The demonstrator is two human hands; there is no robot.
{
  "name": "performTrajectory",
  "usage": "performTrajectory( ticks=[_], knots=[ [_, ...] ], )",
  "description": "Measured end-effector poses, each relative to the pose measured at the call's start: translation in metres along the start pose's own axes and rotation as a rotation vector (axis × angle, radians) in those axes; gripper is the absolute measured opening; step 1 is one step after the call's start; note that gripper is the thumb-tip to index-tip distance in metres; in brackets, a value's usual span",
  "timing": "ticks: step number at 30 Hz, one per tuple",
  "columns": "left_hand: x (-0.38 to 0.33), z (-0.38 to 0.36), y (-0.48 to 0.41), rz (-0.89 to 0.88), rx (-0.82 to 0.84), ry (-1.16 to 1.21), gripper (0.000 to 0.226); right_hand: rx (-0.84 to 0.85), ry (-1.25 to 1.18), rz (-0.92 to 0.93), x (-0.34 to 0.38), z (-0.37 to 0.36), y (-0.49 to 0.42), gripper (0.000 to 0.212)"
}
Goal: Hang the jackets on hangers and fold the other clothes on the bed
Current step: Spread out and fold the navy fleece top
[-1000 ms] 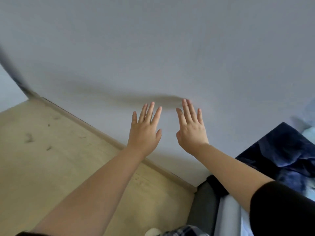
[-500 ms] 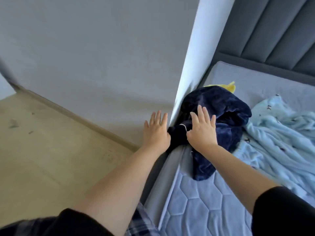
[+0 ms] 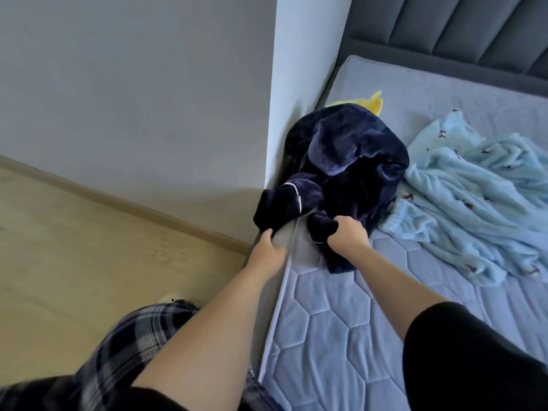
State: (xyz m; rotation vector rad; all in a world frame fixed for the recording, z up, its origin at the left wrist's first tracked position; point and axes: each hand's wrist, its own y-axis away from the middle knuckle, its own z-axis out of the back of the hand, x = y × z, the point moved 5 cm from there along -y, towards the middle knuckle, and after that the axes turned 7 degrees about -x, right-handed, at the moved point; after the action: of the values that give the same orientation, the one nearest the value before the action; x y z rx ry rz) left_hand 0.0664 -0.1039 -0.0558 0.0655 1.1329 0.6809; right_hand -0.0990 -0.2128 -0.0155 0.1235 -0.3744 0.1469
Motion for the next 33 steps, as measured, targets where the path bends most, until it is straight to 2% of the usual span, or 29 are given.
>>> performTrajectory(
  ticks=[2,5,6,7,8,9,10,11,12,13,14,15,16,17,20,22,25,26,27,28,29,30,31,32,33],
  knots=[
    [-0.004,0.013,-0.005,0.012,-0.098,0.182,0.061,0.208,0.086,0.141,0.014,0.008,0.008,0.012],
    [-0.014,0.021,-0.005,0.023,-0.132,0.437,0.061,0.742,0.394,0.444,0.031,0.016,0.046,0.029],
    [-0.015,0.020,-0.005,0.055,-0.111,0.502,0.060,0.869,0.453,0.493,0.034,0.024,0.056,0.030],
    [-0.017,0.020,-0.003,0.093,-0.076,0.543,0.058,0.936,0.412,0.501,0.038,0.033,0.060,0.028],
    [-0.018,0.018,0.000,0.126,-0.025,0.564,0.055,0.910,0.245,0.491,0.046,0.044,0.060,0.022],
    [-0.020,0.016,0.005,0.149,0.034,0.556,0.052,0.753,-0.013,0.470,0.057,0.058,0.051,0.014],
    [-0.021,0.015,0.010,0.157,0.083,0.528,0.050,0.447,-0.270,0.445,0.065,0.076,0.035,0.007],
    [-0.021,0.014,0.013,0.157,0.113,0.499,0.049,0.038,-0.410,0.430,0.066,0.099,0.018,0.007],
    [-0.020,0.014,0.015,0.152,0.127,0.487,0.049,-0.321,-0.374,0.403,0.061,0.115,0.008,0.022],
    [-0.019,0.015,0.016,0.148,0.130,0.485,0.050,-0.514,-0.219,0.347,0.052,0.118,-0.001,0.046],
    [-0.018,0.016,0.015,0.153,0.125,0.495,0.050,-0.478,-0.072,0.243,0.041,0.106,-0.010,0.071],
    [-0.016,0.018,0.015,0.164,0.112,0.514,0.050,-0.299,0.011,0.132,0.029,0.085,-0.015,0.088],
    [-0.015,0.020,0.014,0.173,0.094,0.534,0.051,-0.108,0.067,0.067,0.020,0.061,-0.014,0.094],
    [-0.014,0.023,0.012,0.171,0.070,0.547,0.051,0.024,0.105,0.061,0.014,0.042,-0.010,0.091],
    [-0.014,0.036,0.003,0.109,-0.062,0.537,0.055,0.206,0.029,0.167,0.022,0.025,0.003,0.073],
    [-0.017,0.044,0.000,0.083,-0.099,0.594,0.062,0.476,-0.024,0.202,0.033,0.018,0.020,0.073],
    [-0.021,0.050,0.004,0.046,-0.084,0.615,0.093,0.797,0.147,0.352,0.040,0.011,0.060,0.073],
    [-0.020,0.051,0.006,0.034,-0.084,0.568,0.102,0.862,0.103,0.381,0.040,0.013,0.068,0.066],
    [-0.019,0.051,0.008,0.019,-0.077,0.515,0.104,0.877,-0.059,0.363,0.040,0.020,0.072,0.052],
    [-0.018,0.049,0.010,0.001,-0.054,0.471,0.100,0.787,-0.300,0.320,0.041,0.030,0.067,0.032],
    [-0.018,0.046,0.013,-0.019,-0.014,0.437,0.093,0.557,-0.508,0.239,0.035,0.042,0.053,0.016],
    [-0.017,0.043,0.015,-0.031,0.028,0.403,0.086,0.246,-0.611,0.144,0.022,0.056,0.037,0.011],
    [-0.017,0.041,0.017,-0.033,0.057,0.365,0.078,-0.047,-0.548,0.048,0.004,0.066,0.026,0.017],
    [-0.016,0.040,0.018,-0.034,0.071,0.324,0.070,-0.219,-0.457,-0.066,-0.013,0.069,0.021,0.037],
    [-0.017,0.040,0.019,-0.038,0.066,0.293,0.062,-0.258,-0.433,-0.239,-0.032,0.060,0.020,0.059]
  ],
)
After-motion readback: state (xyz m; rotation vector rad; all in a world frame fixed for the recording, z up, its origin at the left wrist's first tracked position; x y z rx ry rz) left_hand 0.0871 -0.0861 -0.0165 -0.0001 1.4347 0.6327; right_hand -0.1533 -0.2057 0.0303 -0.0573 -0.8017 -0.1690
